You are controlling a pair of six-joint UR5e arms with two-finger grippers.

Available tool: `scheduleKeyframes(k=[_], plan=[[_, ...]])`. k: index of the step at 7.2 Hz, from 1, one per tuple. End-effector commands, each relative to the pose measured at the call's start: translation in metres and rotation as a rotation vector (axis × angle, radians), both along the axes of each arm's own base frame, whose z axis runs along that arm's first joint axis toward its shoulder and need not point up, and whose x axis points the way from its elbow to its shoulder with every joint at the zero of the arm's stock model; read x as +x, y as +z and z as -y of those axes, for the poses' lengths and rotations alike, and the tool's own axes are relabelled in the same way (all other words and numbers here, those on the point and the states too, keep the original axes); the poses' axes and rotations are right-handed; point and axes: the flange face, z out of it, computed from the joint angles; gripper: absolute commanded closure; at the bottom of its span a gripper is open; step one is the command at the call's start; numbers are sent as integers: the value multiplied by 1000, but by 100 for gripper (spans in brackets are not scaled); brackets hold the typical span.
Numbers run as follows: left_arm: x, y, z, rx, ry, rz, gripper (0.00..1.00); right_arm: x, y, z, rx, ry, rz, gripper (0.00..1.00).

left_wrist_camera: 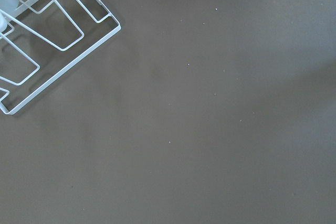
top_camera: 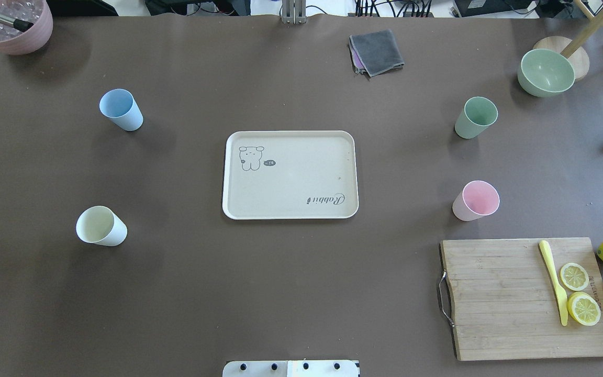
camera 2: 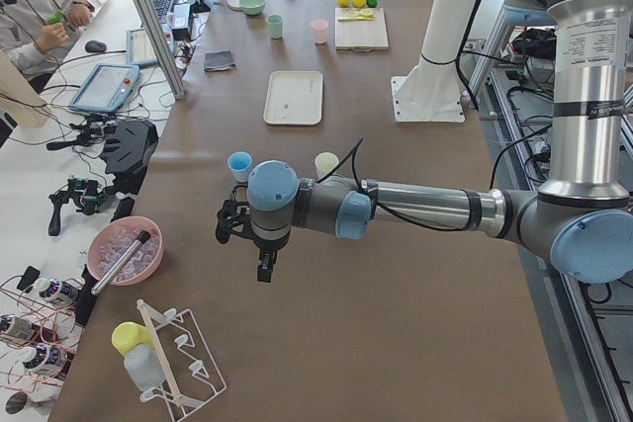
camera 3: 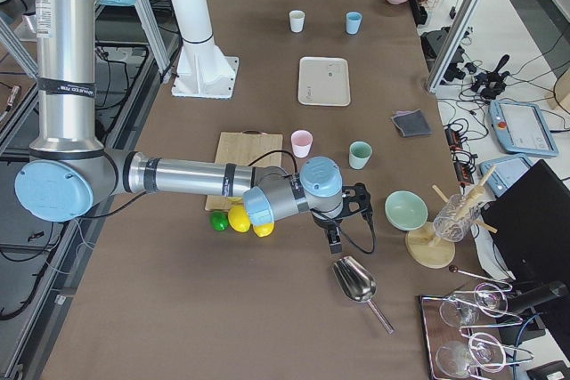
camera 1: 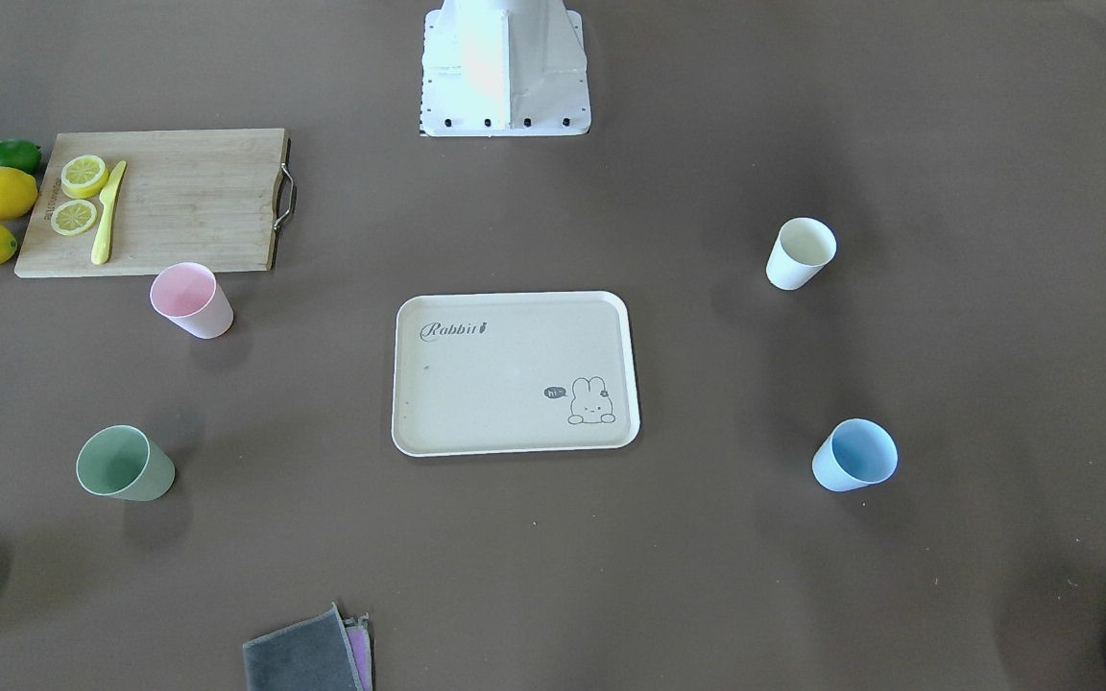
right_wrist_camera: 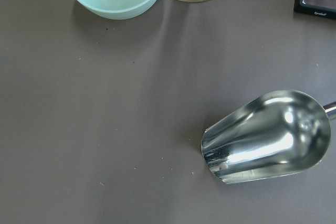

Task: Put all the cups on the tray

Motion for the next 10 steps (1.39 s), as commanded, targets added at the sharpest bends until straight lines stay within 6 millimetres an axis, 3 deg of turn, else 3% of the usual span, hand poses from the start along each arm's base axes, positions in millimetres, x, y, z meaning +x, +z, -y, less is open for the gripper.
scheduleKeyframes(k=[1,3,6,8,9,10], plan=[[4,7,-5,3,13,5,2,0,-9,2,15,2,2,0],[4,8,-5,7,13,10,2,0,-23,9,35,5,10,0],[3,11,-10,24,6,10,2,-3,-49,38,72,5,16,0],[3,7,-12,28,3,4,2,2,-64,55,-24,37,26,0],[4,14,-13,18,9,2,2,3,-57,48,-33,38,31,0],[5,8,-11,37,12,-1,2,3,-59,46,-36,27,66,0]])
